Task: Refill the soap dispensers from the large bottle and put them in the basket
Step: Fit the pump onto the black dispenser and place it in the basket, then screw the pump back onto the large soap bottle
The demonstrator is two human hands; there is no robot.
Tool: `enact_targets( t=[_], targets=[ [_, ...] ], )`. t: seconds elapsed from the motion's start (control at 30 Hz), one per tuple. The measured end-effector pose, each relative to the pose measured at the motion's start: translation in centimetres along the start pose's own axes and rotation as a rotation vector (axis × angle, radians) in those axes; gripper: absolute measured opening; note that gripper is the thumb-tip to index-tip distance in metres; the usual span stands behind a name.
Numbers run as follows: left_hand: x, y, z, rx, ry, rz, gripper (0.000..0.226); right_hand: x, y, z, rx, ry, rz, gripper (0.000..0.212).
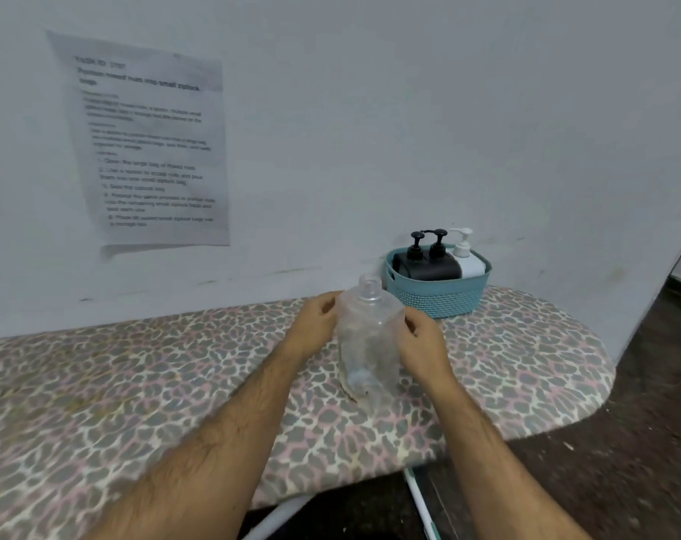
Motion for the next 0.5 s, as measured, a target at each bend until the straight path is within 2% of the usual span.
enact_targets(
  t=[0.17,0.27,0.37,0.43,0.5],
  targets=[
    [-4.2,0.0,0.2,-0.215,0.004,-0.092,0.035,-3.4,-0.4,0.0,0.278,-0.039,0.111,0.047],
    [-6.4,0.7,0.6,-0.293,-0.019,-0.124,0.038,-5.0,-0.3,0.0,0.295,-0.056,0.139,0.077],
    [-8.3,1.1,1.0,-0.335,-0.026,-0.120,0.056,-6.5,-0.9,0.3,0.248,-0.105,0.043,0.088],
    [-9.1,1.3,1.2,-0.323,-0.035,-0.108,0.054,-7.2,-1.6,0.4,0.221,-0.131,0.023,0.094],
    [-9.7,1.3,1.0,-0.328,-0.034,-0.092,0.040,-7.9,-2.1,0.8,0.222,-0.158,0.039,0.091]
  ],
)
Point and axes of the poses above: each hand's wrist, its own x-axis towards the middle knuckle, its own z-axis out of the palm, y = z × x, the point moved 3 cm from there along x, towards the middle knuckle, and after that the axes turned 4 degrees about x, right-handed, at the moved point
